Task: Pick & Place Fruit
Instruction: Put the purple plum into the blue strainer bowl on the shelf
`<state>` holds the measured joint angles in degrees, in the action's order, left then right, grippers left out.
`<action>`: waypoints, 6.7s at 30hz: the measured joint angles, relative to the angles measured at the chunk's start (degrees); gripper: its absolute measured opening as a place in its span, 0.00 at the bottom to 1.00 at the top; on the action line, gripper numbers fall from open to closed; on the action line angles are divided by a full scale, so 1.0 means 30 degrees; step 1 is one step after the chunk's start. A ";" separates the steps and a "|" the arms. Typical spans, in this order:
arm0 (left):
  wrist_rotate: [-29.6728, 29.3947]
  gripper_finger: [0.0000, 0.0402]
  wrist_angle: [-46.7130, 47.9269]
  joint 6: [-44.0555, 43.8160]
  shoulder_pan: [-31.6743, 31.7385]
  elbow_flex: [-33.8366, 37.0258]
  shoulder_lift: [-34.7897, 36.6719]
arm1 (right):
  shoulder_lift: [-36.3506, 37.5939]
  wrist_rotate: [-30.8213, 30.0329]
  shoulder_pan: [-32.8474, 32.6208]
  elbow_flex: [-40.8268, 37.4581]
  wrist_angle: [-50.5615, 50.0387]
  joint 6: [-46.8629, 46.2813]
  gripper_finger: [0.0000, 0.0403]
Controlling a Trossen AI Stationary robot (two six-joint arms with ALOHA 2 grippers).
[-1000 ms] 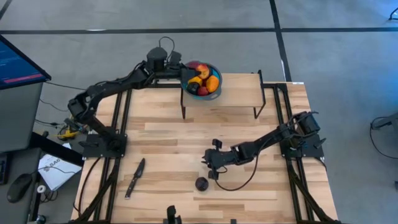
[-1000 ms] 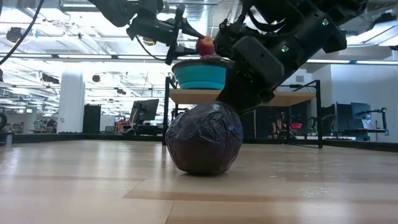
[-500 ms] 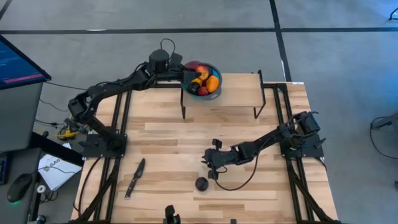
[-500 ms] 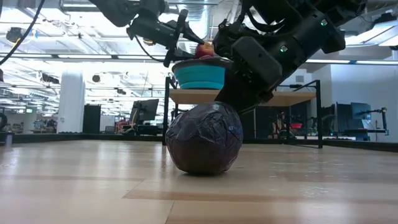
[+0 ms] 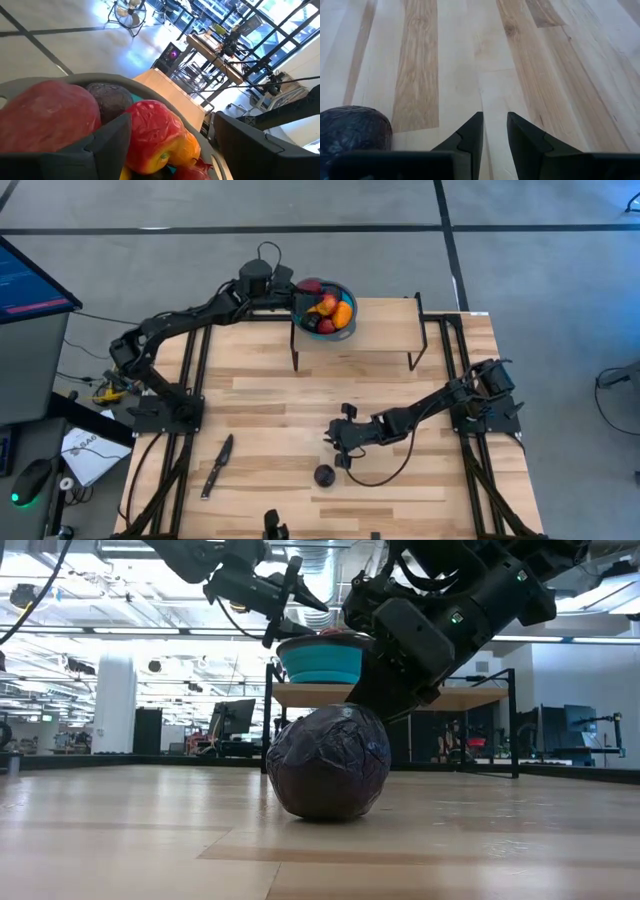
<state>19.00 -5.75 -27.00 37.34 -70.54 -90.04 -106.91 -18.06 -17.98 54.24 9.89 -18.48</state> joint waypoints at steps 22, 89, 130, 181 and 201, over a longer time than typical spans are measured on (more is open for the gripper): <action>-0.1484 0.58 0.8013 0.9484 -0.9744 0.0375 0.7595 | 0.1423 0.2180 0.0777 0.1533 -0.3653 0.4401 0.21; -1.0128 0.53 -0.1116 0.1889 -1.7748 1.4906 1.2464 | 0.6624 0.0411 0.1556 0.2295 0.0058 0.6942 0.70; -1.3536 0.53 -0.1872 0.4354 -1.7675 1.4914 1.2462 | -0.0972 -0.0463 1.1921 1.5128 -0.6471 0.7108 0.70; -1.3527 0.53 -0.2017 0.4337 -1.7692 1.4914 1.2459 | -0.1341 -0.0510 1.2189 1.5719 -0.9072 0.6659 0.80; -1.3512 0.53 -0.2571 0.4112 -1.6666 1.4193 1.3852 | -0.1341 -0.0474 1.2126 1.5715 -0.9216 0.6863 0.80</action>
<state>-21.54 -13.47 -14.66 -12.66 -27.96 -48.48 -110.93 -19.49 18.40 101.38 -17.76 2.11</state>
